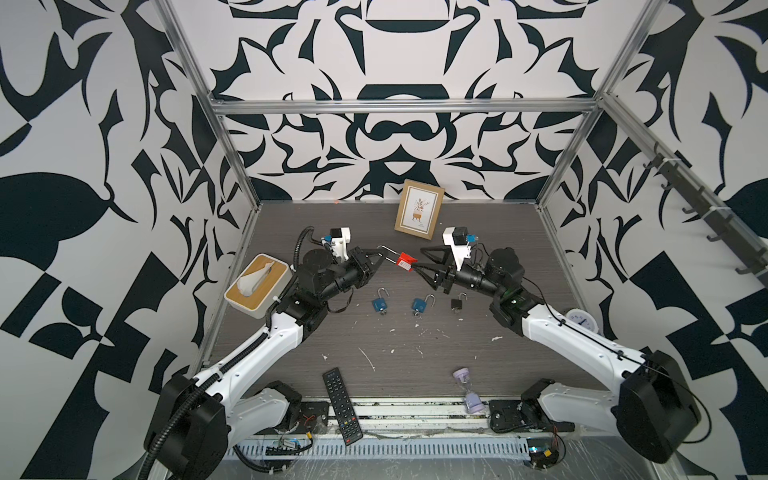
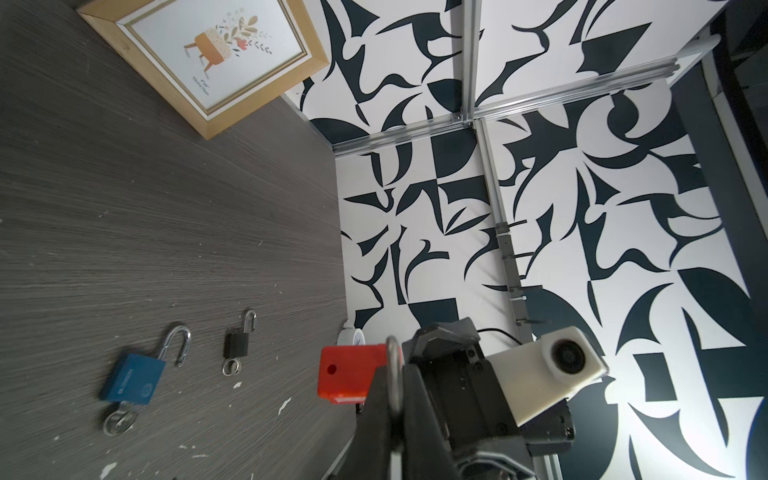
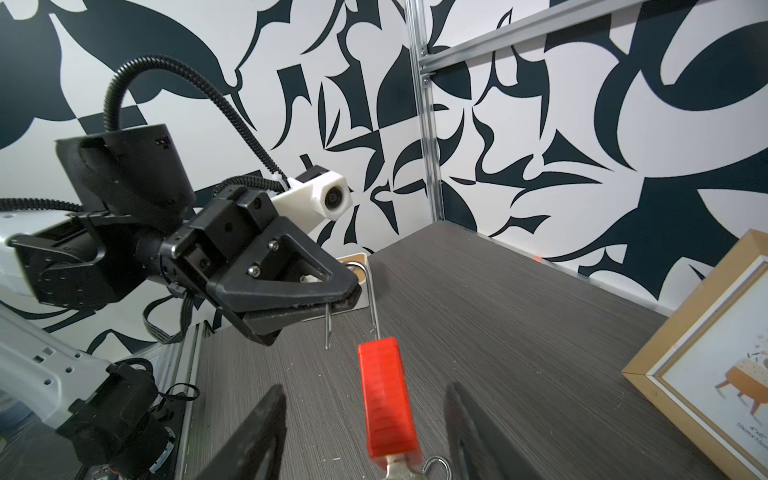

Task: Lock with the key

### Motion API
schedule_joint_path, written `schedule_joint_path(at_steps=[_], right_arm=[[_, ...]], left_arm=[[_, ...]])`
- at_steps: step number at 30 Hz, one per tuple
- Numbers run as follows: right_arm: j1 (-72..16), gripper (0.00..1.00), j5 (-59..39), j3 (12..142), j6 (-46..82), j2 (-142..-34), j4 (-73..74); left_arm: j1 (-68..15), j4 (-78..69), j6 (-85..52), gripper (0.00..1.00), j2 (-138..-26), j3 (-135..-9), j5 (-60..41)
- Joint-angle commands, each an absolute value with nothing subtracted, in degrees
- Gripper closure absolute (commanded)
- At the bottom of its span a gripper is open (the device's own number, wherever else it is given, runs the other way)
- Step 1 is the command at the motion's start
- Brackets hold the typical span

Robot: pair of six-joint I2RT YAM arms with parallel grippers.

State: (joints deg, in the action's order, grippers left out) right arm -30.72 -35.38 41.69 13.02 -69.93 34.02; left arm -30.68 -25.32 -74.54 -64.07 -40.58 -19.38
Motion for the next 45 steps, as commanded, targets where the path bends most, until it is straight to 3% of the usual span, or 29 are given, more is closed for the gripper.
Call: schedule_joint_path(at_steps=[1, 4, 17, 26, 33, 36, 38, 39, 42, 43, 45], right_arm=[[-31.89, 0.39, -35.48, 44.19, 10.93, -70.94, 34.26], [-33.29, 0.4, -30.96, 44.33, 8.02, -71.52, 32.9], [-33.44, 0.53, -29.09, 44.65, 9.39, -71.41, 33.31], [-33.42, 0.55, -28.65, 44.71, 10.36, -71.89, 34.45], [-33.47, 0.71, -29.51, 44.84, 11.34, -72.18, 34.75], [-33.44, 0.96, -29.62, 44.38, 13.14, -71.22, 34.71], [-33.38, 1.0, -27.95, 44.86, 14.8, -70.09, 31.16], [-33.06, 1.0, -27.43, 46.25, 16.2, -69.52, 26.56], [-31.92, 1.0, -31.14, 51.42, 18.99, -68.16, 11.08], [-31.63, 1.0, -33.03, 52.81, 19.72, -67.84, 7.21], [-31.27, 1.0, -35.85, 54.92, 21.36, -67.37, -0.44]], left_arm=[[-30.76, -31.25, -78.22, 1.0, -63.27, -40.06, -20.53], [-30.77, -32.8, -79.28, 1.0, -63.85, -40.03, -21.44], [-30.76, -34.38, -79.96, 1.0, -64.59, -39.25, -21.75], [-30.82, -35.58, -80.24, 1.0, -65.77, -39.55, -22.72], [-30.84, -35.95, -80.08, 1.0, -66.23, -39.54, -22.85], [-30.75, -35.82, -78.0, 1.0, -66.38, -39.55, -23.51], [-30.69, -35.96, -71.63, 1.0, -66.26, -40.25, -25.29], [-30.81, -32.7, -67.01, 0.97, -65.76, -41.34, -26.49], [-30.76, -22.89, -55.22, 0.27, -64.15, -43.92, -27.68], [-30.8, -21.06, -52.53, 0.12, -63.71, -43.98, -27.16], [-30.72, -21.04, -48.81, 0.05, -63.07, -42.81, -26.73]])
